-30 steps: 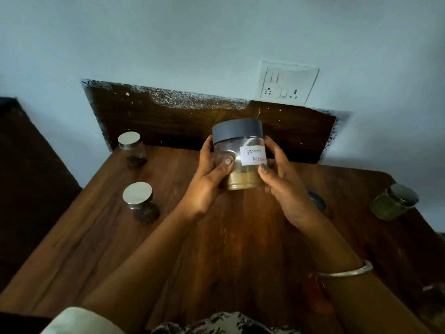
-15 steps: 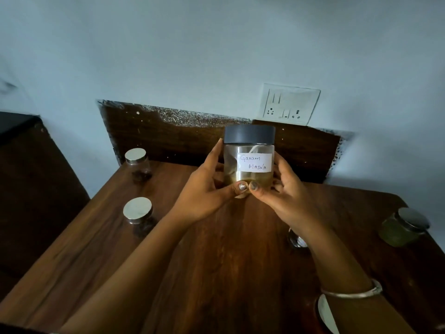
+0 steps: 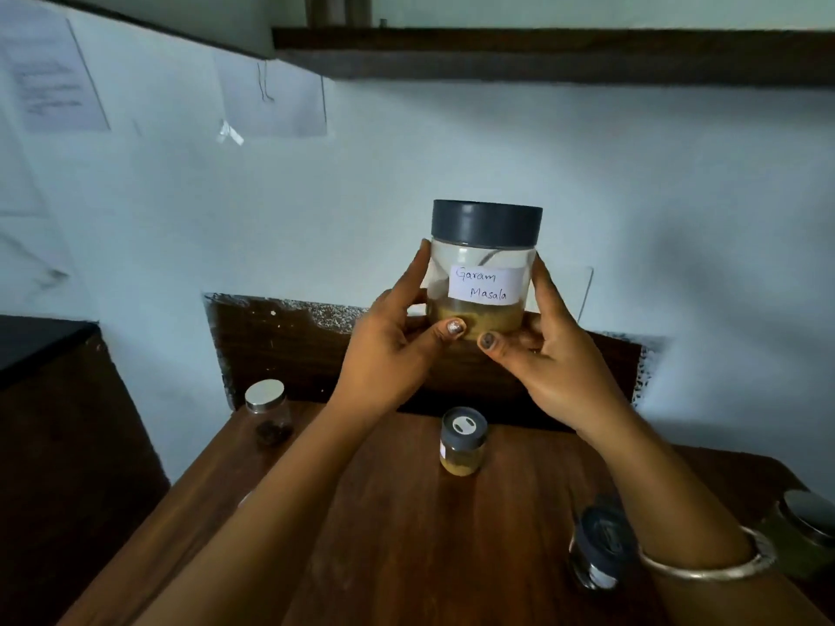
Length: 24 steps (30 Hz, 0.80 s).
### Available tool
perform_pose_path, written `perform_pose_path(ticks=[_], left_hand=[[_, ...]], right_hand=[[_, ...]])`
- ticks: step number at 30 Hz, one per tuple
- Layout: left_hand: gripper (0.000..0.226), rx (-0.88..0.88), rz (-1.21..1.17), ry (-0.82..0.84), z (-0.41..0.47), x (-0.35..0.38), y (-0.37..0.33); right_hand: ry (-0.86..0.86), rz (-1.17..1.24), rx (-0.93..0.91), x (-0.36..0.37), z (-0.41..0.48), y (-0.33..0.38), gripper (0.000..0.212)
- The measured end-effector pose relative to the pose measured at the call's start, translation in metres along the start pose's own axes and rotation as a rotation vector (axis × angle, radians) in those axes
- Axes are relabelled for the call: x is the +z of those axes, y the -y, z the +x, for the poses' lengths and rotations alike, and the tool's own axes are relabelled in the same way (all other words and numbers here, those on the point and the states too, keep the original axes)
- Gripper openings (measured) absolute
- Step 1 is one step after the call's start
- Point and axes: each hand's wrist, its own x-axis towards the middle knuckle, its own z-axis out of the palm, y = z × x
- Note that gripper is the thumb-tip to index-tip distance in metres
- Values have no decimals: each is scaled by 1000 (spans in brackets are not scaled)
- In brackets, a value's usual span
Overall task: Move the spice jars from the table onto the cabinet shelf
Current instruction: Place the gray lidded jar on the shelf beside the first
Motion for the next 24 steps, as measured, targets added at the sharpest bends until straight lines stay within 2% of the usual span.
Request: perform_pose_path(ticks=[3, 9, 16, 19, 24], left_hand=[[70, 49, 9, -60, 32, -10, -14], [67, 156, 40, -211, 104, -33, -38], [59, 236, 5, -357, 184, -55, -64], [54, 209, -23, -378, 213, -62, -68], [33, 211, 53, -345, 249, -67, -58]], right_hand=[[-85, -114, -63, -6, 31, 24, 92], [-217, -180, -218, -17, 95, 69, 91], [-339, -289, -314, -28, 178, 112, 64], [-371, -322, -304, -29, 209, 123, 62], [-393, -448, -334, -30, 244, 127, 64]])
